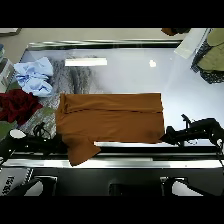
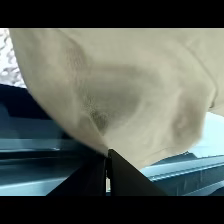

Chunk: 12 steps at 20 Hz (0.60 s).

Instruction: Fold the clothes and pants, and hang the long-sleeved shirts on hangers.

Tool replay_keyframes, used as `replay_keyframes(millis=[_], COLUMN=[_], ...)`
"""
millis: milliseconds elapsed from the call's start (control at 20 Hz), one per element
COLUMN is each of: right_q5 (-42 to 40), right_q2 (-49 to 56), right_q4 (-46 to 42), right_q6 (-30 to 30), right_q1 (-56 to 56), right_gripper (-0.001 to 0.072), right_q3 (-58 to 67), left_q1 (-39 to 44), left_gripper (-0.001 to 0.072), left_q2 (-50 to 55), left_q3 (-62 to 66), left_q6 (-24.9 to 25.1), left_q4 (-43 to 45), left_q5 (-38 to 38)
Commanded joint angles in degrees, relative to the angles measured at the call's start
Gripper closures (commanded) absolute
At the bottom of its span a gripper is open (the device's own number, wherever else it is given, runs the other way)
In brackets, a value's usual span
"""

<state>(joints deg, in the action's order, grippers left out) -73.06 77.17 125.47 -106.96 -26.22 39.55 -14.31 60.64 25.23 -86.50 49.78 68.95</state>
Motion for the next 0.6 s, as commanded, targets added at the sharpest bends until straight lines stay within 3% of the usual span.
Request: replay_keyframes(millis=[0, 300, 450, 550], right_q5=[-2.8, -12.8, -11.4, -8.8], right_q2=[-2.6, -16.1, -22.6, -22.3], right_q4=[-1.2, -9.3, -8.4, -5.3], right_q6=[1.7, 8.7, 9.9, 7.7], right_q1=[0.3, 0.3, 0.3, 0.4], right_gripper=[0.0682, 0.0683, 0.0683, 0.0683], right_q3=[0.0, 0.0, 0.0, 0.2], left_q1=[-4.7, -10.6, -9.0, -7.7], left_gripper=[0.0690, 0.0690, 0.0690, 0.0691], left_q2=[-1.2, -13.2, -15.2, -13.9], left_q3=[3.5, 7.0, 7.4, 9.3], left_q6=[0.3, -2.9, -3.5, -3.4], left_q4=[4.2, 12.1, 11.3, 10.2], left_q5=[6.1, 17.6, 17.3, 12.9])
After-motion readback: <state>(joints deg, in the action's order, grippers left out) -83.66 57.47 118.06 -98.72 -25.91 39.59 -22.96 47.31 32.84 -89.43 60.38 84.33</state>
